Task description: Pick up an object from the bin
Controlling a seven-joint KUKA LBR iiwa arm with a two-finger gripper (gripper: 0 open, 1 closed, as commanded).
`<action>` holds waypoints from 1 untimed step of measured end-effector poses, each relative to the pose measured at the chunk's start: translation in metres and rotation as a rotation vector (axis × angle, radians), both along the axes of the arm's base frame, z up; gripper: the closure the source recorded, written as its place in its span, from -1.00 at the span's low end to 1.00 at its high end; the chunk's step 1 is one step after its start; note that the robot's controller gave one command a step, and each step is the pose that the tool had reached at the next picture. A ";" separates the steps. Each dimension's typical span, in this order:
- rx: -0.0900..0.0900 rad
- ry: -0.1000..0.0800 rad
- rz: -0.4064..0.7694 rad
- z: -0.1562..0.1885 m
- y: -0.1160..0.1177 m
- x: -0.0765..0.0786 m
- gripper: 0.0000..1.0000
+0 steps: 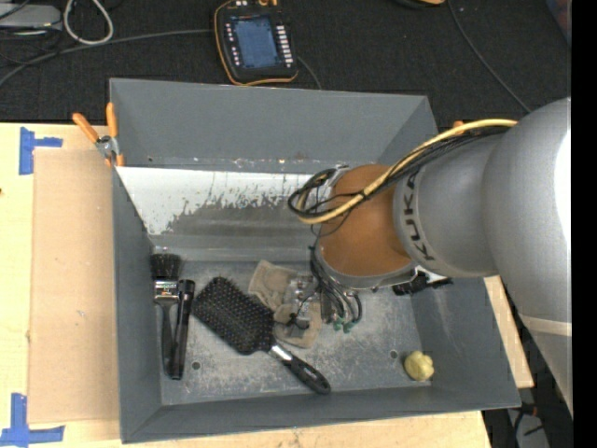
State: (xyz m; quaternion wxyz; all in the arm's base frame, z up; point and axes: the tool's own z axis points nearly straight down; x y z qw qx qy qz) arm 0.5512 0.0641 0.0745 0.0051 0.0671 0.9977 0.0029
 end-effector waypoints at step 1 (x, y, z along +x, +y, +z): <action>0.000 0.000 -0.001 0.000 0.000 0.000 1.00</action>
Offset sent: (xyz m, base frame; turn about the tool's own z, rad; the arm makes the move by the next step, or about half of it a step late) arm -0.0001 -0.0001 0.0081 0.0005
